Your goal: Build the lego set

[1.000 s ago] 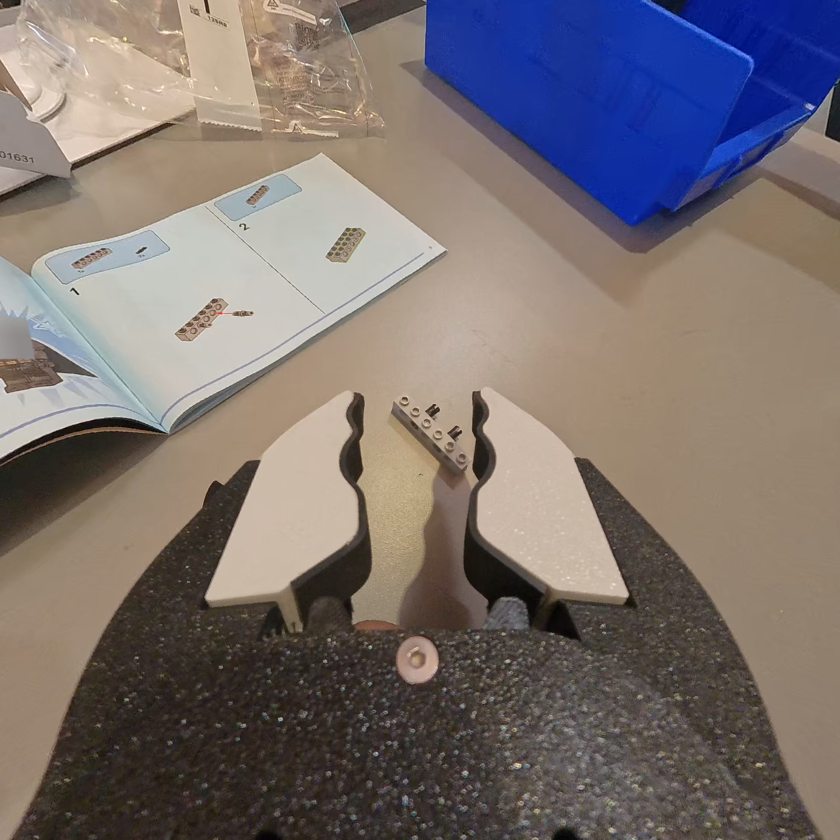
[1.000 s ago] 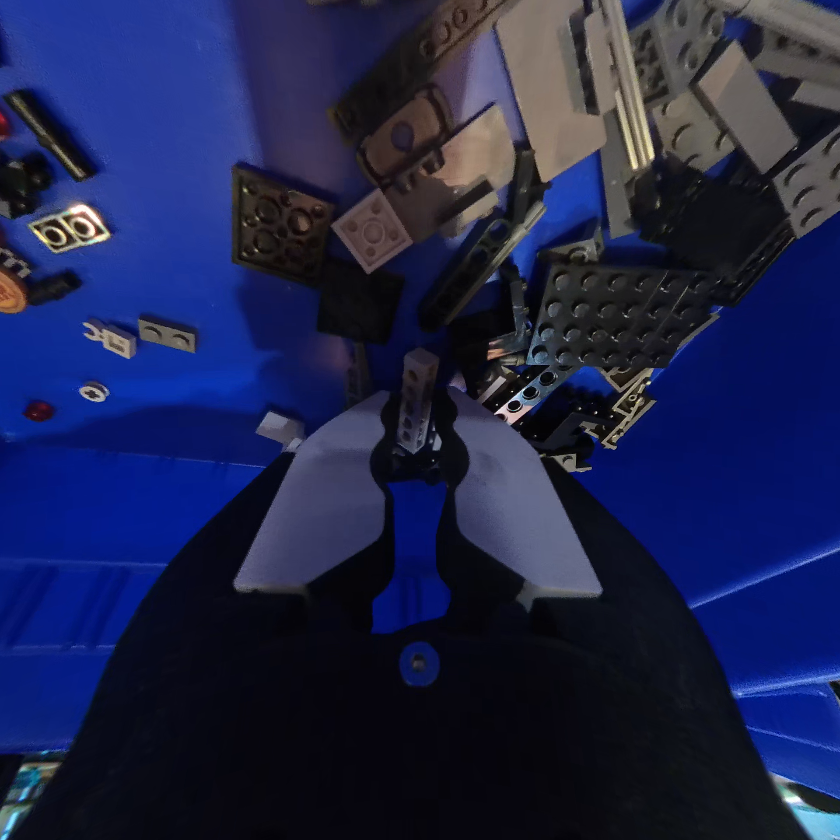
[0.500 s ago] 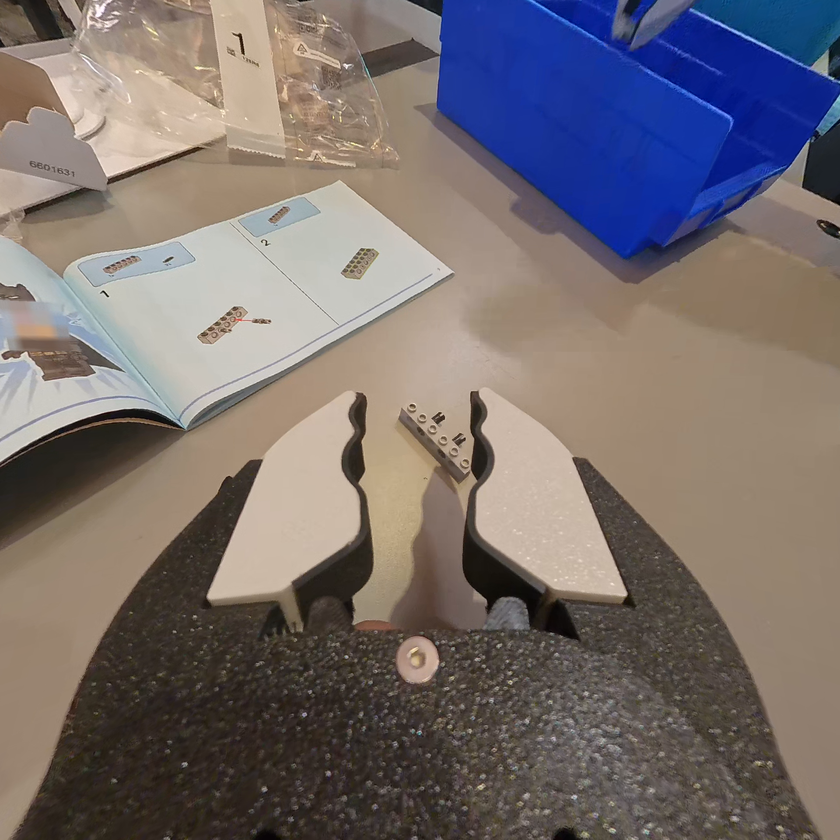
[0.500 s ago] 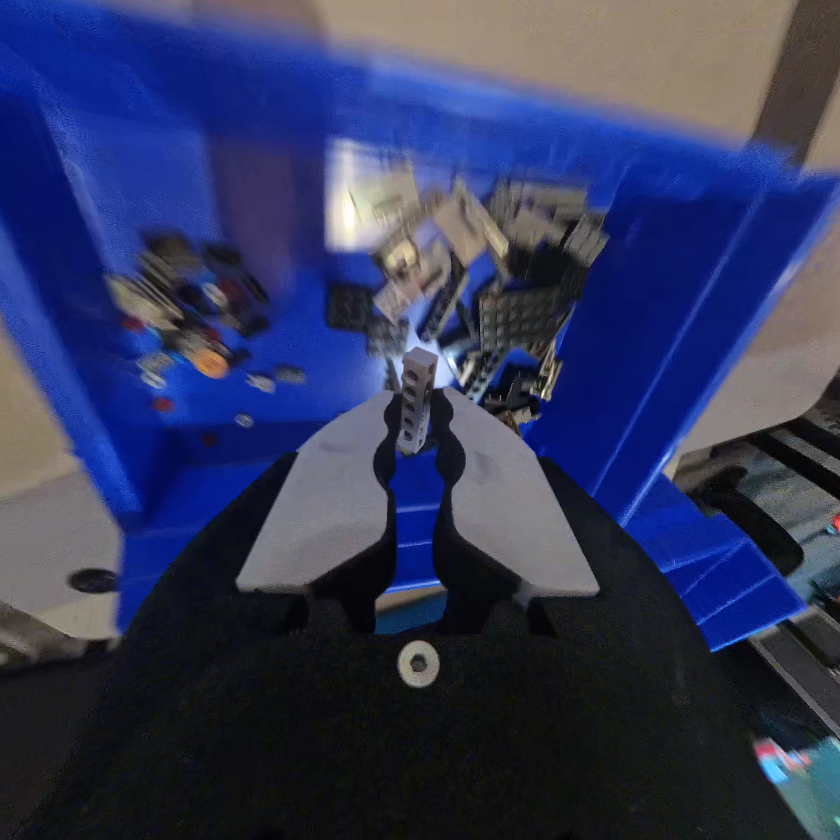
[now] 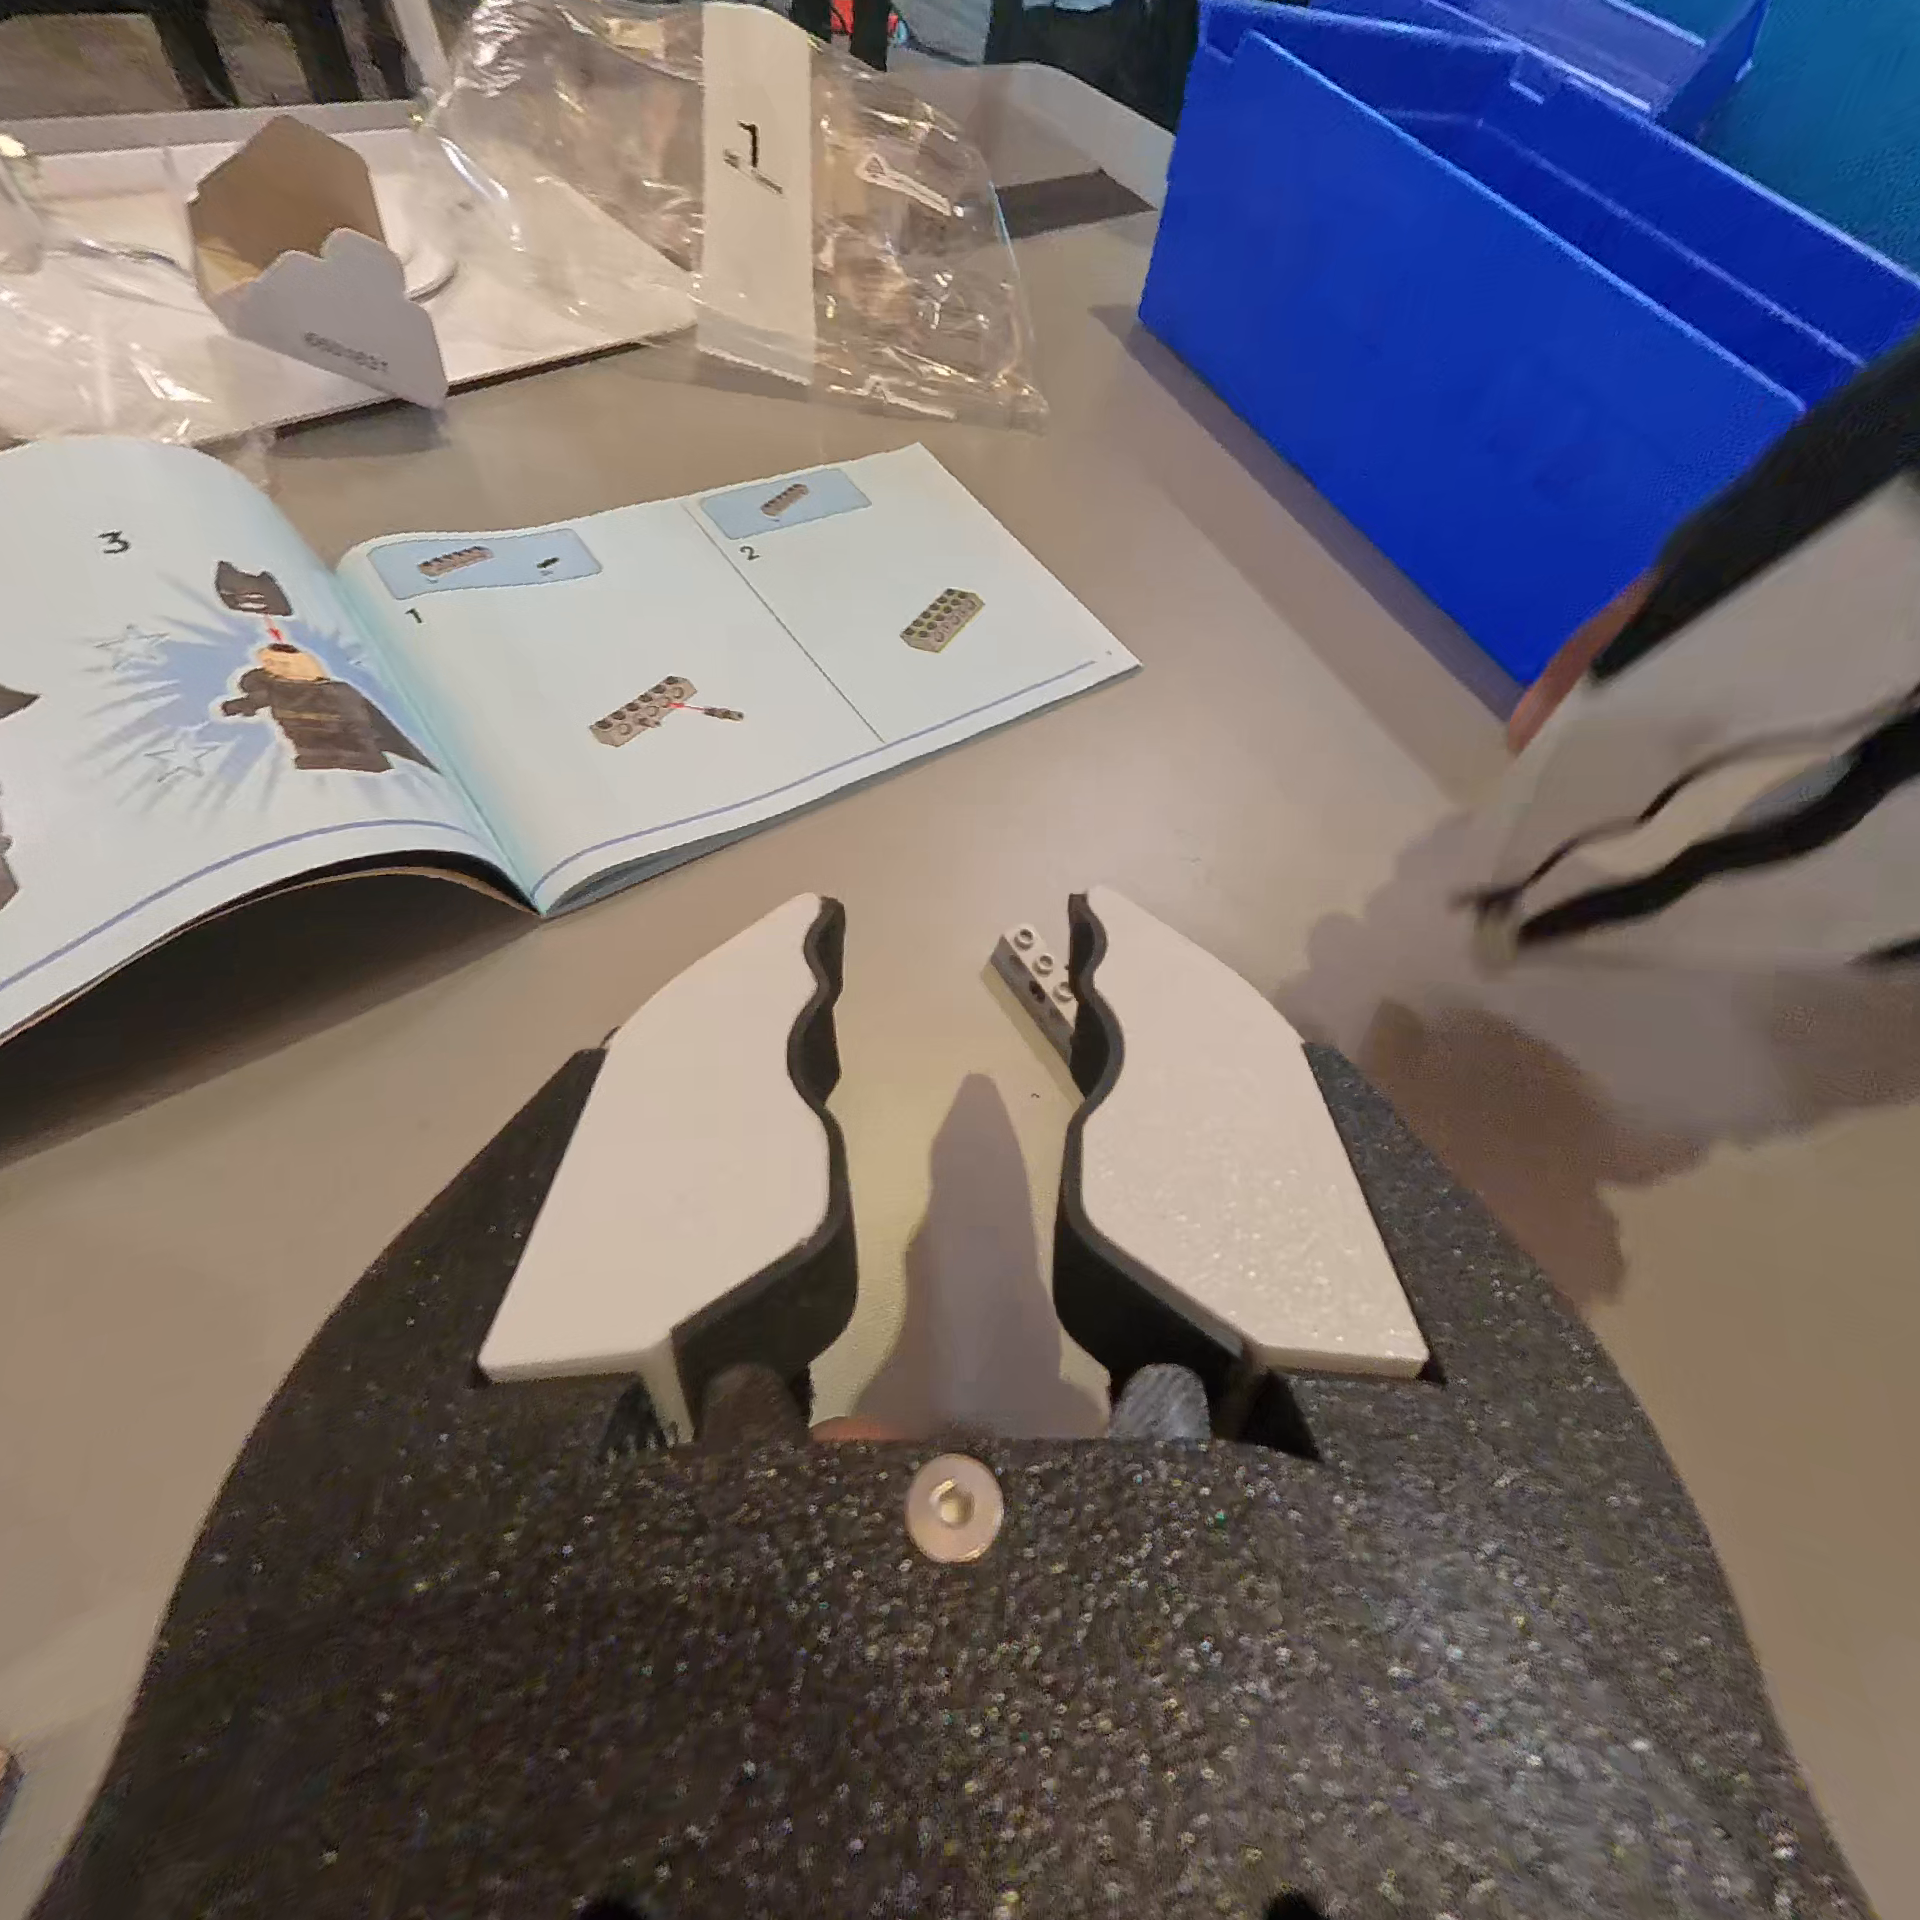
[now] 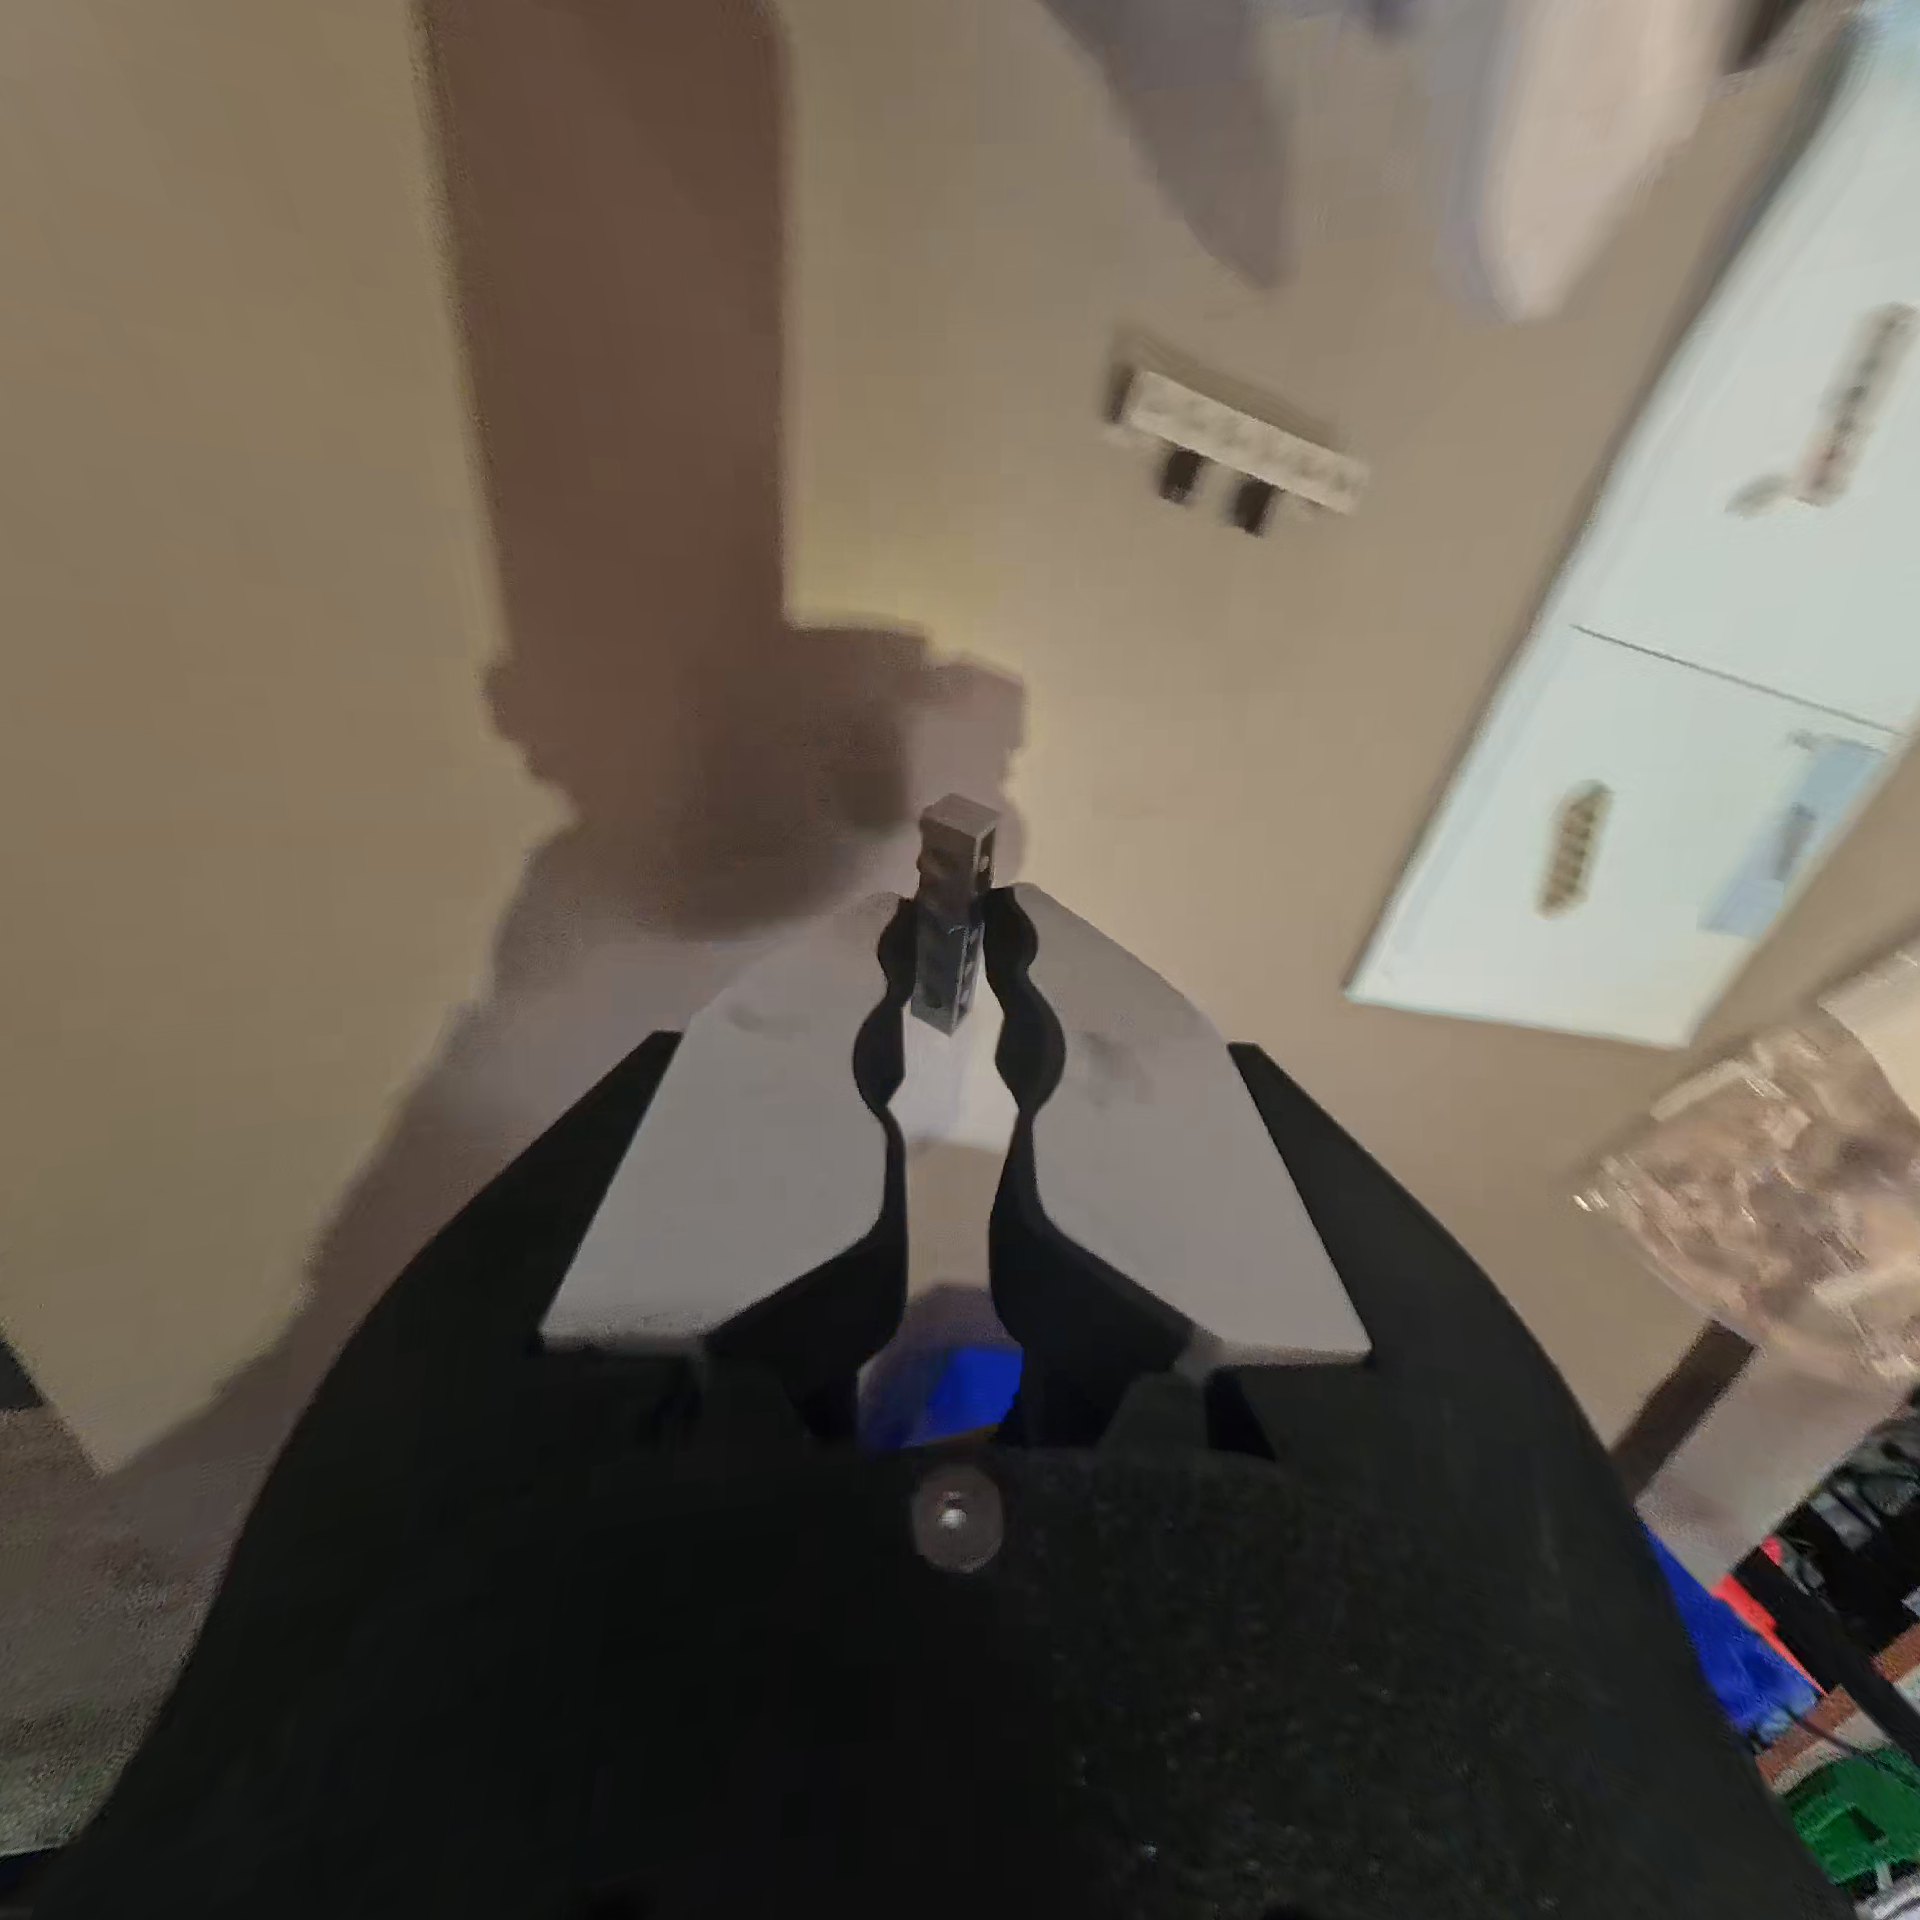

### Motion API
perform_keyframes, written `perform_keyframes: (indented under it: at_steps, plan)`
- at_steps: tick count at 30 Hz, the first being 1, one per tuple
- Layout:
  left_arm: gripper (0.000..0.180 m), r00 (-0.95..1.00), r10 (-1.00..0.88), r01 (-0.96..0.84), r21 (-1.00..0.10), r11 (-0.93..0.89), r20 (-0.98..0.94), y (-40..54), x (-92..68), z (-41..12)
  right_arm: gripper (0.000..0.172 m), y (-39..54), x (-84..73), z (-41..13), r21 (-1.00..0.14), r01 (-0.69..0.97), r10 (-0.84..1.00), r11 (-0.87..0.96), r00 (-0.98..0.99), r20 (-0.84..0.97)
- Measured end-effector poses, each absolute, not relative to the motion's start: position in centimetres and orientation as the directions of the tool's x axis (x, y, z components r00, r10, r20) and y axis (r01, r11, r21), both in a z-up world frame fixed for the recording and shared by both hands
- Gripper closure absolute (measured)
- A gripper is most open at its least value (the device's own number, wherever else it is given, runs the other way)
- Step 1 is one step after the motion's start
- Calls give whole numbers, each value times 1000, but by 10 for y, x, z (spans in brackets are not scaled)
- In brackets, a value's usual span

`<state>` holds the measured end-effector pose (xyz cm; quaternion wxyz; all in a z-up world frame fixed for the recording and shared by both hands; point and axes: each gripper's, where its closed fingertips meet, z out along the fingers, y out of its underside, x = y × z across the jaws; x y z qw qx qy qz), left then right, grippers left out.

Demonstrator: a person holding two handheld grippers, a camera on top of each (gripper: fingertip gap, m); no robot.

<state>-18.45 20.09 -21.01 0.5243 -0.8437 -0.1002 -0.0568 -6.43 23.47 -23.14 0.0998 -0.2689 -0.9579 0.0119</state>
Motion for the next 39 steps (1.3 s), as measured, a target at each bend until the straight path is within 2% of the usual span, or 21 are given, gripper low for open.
perform_keyframes:
  at_steps: [3, 4, 8, 13, 15, 19, 22, 25, 31, 36, 39]
  plan:
    - [138, 962, 135, 271, -870, -413, 236, 199, -190, -209, 159, 224, -63, -263, -37, 513, 512, 857, -844, 157]
    - [138, 959, 136, 282, -867, -411, 248, 199, -191, -209, 159, 216, -69, -261, -86, 512, 519, 855, -837, 174]
    - [138, 953, 132, 302, -863, -405, 272, 199, -192, -209, 158, 215, -68, -259, -5, 481, 470, 876, -854, 223]
    - [138, 951, 124, 308, -860, -406, 282, 199, -191, -209, 122, 220, -70, -233, 151, 426, 365, 892, -876, 316]
    - [138, 949, 123, 315, -860, -401, 290, 199, -192, -209, 115, 219, -71, -219, 219, 390, 307, 894, -891, 335]
    - [138, 935, 125, 355, -853, -383, 333, 198, -195, -208, 115, 198, -84, -175, 359, 308, 146, 881, -898, 414]
    - [138, 922, 123, 386, -844, -373, 367, 197, -198, -207, 118, 166, -96, -131, 504, 219, -66, 836, -871, 487]
    - [138, 915, 119, 401, -838, -370, 386, 197, -199, -207, 120, 119, -99, -99, 593, 133, -249, 794, -819, 517]
    - [138, 903, 118, 426, -829, -363, 413, 197, -200, -207, 122, 61, -77, -85, 645, -26, -446, 764, -744, 498]
    - [138, 898, 119, 437, -825, -359, 424, 197, -202, -207, 124, 52, -89, -82, 688, -25, -503, 725, -701, 505]
    - [138, 896, 117, 440, -823, -360, 428, 197, -202, -207, 124, 45, -90, -90, 661, -58, -483, 748, -730, 483]
